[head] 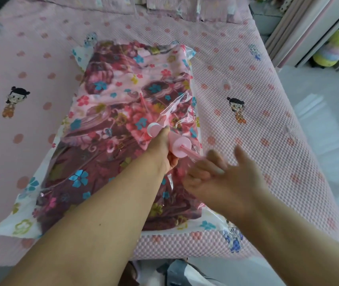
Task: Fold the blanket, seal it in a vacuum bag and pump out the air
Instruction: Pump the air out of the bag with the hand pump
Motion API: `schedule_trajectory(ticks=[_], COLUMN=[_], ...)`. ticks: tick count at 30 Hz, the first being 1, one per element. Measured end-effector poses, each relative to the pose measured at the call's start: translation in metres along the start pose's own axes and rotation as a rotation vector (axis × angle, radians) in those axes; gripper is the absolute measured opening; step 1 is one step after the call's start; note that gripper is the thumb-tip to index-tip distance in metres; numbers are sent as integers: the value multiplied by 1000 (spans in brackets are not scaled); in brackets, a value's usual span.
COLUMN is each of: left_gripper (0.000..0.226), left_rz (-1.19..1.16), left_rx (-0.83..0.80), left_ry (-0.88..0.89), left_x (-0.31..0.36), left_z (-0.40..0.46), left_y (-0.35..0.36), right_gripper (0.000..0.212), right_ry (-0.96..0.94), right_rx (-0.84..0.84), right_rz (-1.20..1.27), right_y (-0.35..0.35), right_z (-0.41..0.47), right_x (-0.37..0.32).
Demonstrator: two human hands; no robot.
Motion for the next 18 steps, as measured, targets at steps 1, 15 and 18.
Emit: schedule_trajectory(ticks=[1, 15, 18], left_gripper=[38, 32, 30], left_rz=[6, 9, -24], left_rx=[19, 8, 11], left_ry=[19, 26, 28], left_x=[-1, 3, 2], left_z=[-1, -3, -1], left_y=[-2, -1, 2], right_gripper=[74, 69, 71], right_ry=[-40, -180, -163], right_rx=[-61, -45, -34], right_rz=[-6, -86, 71], right_y=[-9, -19, 2], right_z=[-12, -18, -5], right_x=[4, -2, 2])
Point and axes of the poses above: each hand's wrist, its own z-axis towards the middle knuckle, its own y-axis out of the palm, x = y × z, the point moved 5 cm from there along z, towards the middle knuckle, and after that the axes turned 2 degrees about -z, right-handed, at the moved point
